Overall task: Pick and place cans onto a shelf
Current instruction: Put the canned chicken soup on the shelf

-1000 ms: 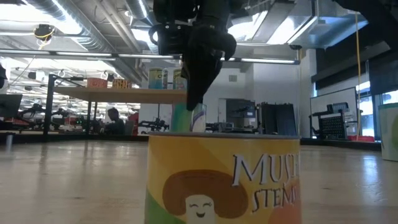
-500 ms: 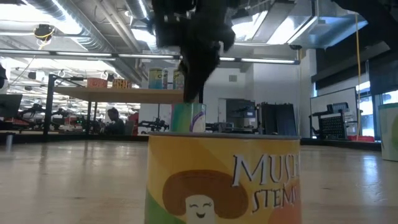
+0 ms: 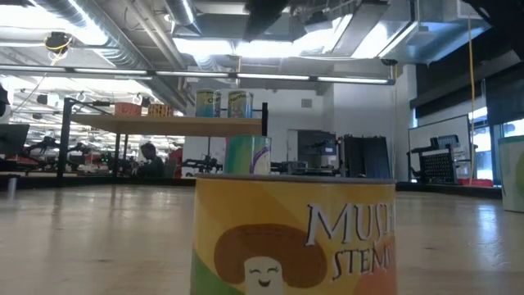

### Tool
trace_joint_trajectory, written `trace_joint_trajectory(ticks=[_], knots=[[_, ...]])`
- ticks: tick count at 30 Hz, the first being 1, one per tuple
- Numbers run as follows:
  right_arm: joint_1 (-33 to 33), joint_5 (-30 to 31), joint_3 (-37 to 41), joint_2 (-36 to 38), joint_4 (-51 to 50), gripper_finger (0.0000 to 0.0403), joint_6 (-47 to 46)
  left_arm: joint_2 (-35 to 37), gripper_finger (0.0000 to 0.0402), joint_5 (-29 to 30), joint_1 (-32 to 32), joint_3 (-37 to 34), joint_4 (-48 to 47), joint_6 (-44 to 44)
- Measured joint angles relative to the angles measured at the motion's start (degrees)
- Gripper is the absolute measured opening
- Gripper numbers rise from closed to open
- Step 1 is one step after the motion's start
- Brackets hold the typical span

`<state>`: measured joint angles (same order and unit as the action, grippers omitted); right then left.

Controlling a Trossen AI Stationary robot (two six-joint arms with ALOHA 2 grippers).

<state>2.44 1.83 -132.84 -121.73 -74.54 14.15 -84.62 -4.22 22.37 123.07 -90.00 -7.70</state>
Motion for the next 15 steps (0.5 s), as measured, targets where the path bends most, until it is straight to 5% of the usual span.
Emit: trace_joint_trajectory(ticks=[15], knots=[[-0.8, 0.2, -1.8, 19.5, -5.1, 0.0117, 0.9, -7.3, 0.0063, -1.0, -4.4, 0.0, 0.0, -10.2]])
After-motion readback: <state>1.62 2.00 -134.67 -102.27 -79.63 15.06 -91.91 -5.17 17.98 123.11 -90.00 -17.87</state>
